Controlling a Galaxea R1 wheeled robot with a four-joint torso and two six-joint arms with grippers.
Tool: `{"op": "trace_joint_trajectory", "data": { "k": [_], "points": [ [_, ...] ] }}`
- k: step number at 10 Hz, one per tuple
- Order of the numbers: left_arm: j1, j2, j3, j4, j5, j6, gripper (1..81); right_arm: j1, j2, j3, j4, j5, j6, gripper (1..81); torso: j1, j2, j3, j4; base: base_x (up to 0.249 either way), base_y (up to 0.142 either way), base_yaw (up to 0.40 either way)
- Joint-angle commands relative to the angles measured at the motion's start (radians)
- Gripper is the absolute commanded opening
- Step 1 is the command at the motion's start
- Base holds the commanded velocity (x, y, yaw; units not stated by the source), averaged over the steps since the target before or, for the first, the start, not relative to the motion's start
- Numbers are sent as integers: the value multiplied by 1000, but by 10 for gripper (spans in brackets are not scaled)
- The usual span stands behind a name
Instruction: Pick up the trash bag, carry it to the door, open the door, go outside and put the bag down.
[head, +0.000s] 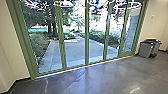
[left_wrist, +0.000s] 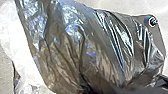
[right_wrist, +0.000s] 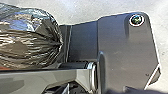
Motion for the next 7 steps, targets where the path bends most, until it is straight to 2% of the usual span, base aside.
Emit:
{"op": "trace_joint_trajectory", "data": {
  "k": [1,7],
  "points": [
    [-75,-1,-1,6,60,7,10,44,6,6,-14,-65,-2,811,0,0,0,0,0,0,-258],
    [-75,-4,-1,6,60,7,10,45,7,6,-12,-65,-2,811,0,0,0,0,0,0,-214]
  ]
}}
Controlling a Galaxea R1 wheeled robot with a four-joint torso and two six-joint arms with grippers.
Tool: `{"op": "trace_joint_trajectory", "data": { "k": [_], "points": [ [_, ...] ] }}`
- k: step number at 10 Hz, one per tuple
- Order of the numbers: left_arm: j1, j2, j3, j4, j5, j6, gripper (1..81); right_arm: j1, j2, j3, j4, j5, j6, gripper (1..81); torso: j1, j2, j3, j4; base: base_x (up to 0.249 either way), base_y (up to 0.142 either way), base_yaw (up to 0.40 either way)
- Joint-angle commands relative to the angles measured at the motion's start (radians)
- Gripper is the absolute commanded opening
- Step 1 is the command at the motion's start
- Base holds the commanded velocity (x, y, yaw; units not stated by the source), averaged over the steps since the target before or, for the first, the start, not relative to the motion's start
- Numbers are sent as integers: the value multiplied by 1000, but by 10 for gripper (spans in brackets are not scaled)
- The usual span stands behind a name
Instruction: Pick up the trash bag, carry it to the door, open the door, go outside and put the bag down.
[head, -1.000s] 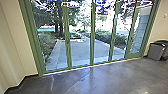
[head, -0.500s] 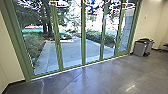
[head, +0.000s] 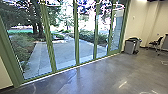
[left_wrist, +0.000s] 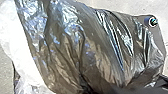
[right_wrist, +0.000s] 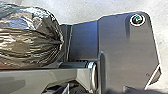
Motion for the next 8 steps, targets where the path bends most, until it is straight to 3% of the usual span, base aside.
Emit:
{"op": "trace_joint_trajectory", "data": {
  "k": [1,8],
  "points": [
    [-75,-4,-1,6,60,7,10,47,5,6,-6,-66,-2,811,0,0,0,0,0,0,-184],
    [-75,-5,-1,6,62,7,10,47,5,2,-6,-64,-2,811,0,0,0,0,0,0,-127]
  ]
}}
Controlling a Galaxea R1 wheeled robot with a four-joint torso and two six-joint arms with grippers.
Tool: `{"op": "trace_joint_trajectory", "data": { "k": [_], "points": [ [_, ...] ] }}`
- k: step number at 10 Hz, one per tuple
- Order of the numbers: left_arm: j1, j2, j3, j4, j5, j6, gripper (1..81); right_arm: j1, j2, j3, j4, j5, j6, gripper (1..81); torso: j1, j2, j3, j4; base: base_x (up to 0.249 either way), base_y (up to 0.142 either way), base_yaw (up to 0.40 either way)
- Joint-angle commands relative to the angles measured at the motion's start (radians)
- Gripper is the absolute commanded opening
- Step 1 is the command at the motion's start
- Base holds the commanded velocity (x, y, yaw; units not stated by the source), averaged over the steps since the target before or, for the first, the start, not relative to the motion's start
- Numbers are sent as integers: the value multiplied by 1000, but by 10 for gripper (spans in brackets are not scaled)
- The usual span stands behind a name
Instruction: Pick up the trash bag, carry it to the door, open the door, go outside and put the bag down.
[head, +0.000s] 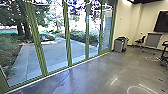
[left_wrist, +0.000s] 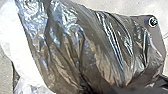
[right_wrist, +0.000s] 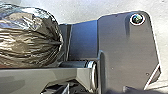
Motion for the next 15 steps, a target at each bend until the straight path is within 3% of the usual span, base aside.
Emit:
{"op": "trace_joint_trajectory", "data": {
  "k": [1,9,15],
  "points": [
    [-74,-4,-1,11,62,6,10,48,5,4,-6,-65,-2,811,0,0,0,0,0,0,0],
    [-73,-3,-1,21,57,6,10,48,7,4,-6,-65,-2,811,0,0,0,0,0,0,0],
    [-73,-2,-1,28,57,6,10,48,11,4,-6,-65,-2,811,-2,0,0,0,89,0,0]
  ]
}}
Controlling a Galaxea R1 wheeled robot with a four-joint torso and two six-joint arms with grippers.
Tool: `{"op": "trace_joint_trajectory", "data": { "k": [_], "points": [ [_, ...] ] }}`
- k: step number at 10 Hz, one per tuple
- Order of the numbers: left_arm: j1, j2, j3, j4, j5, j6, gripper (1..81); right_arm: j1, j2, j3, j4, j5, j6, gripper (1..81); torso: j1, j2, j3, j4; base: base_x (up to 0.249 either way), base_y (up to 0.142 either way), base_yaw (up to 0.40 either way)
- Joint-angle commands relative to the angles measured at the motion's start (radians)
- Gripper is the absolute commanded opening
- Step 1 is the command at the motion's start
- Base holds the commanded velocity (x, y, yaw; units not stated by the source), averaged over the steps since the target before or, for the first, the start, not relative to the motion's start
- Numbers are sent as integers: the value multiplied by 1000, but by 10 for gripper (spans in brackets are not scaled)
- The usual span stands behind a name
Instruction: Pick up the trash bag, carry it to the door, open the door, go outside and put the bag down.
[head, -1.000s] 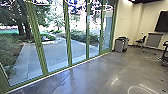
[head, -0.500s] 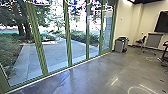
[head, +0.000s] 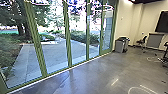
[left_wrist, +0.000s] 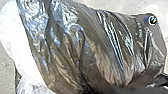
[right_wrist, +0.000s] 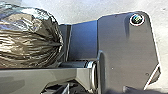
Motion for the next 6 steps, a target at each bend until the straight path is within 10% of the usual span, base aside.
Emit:
{"op": "trace_joint_trajectory", "data": {
  "k": [1,6],
  "points": [
    [-77,-2,-1,6,60,6,10,48,8,8,-6,-65,-3,811,0,0,0,0,101,0,0],
    [-77,-2,-1,13,60,6,10,51,8,8,-3,-65,-3,811,0,0,0,0,107,-78,0]
  ]
}}
